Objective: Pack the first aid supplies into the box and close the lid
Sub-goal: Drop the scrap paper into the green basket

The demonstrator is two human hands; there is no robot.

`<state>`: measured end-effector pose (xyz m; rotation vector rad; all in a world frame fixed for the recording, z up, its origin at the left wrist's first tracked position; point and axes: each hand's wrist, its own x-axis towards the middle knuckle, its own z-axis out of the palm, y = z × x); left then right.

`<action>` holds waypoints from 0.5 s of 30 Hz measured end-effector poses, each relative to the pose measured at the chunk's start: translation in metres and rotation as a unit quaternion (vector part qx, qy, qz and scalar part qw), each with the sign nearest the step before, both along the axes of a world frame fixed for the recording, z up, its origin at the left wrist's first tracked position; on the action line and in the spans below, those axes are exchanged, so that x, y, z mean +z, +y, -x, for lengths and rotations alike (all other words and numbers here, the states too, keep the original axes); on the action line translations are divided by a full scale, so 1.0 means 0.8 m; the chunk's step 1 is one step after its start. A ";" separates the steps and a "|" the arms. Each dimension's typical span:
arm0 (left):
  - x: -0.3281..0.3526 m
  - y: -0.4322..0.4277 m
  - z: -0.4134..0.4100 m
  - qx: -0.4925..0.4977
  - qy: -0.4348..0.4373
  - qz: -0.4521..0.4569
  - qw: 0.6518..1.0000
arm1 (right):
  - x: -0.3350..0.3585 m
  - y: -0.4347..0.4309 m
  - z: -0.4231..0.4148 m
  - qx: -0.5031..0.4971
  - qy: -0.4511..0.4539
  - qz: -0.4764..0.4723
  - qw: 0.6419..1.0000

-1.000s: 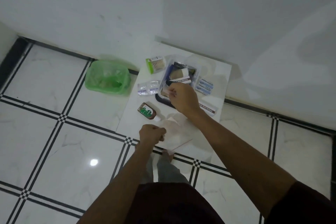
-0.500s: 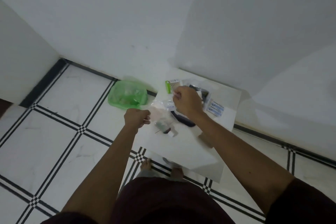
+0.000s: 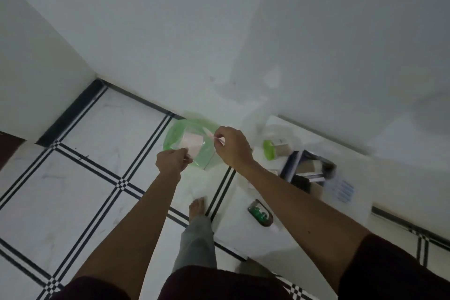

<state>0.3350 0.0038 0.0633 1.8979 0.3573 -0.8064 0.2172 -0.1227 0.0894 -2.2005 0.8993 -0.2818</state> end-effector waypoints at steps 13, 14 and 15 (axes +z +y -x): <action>-0.292 -0.045 -0.236 -0.164 -0.021 -0.129 0.978 | -0.309 0.003 -0.230 0.013 0.181 -0.012 0.983; -0.317 -0.046 -0.244 -0.179 -0.017 -0.134 0.975 | -0.334 0.004 -0.237 0.025 0.197 -0.021 0.980; -0.340 -0.048 -0.252 -0.194 -0.011 -0.137 0.971 | -0.356 0.005 -0.243 0.042 0.212 -0.033 0.976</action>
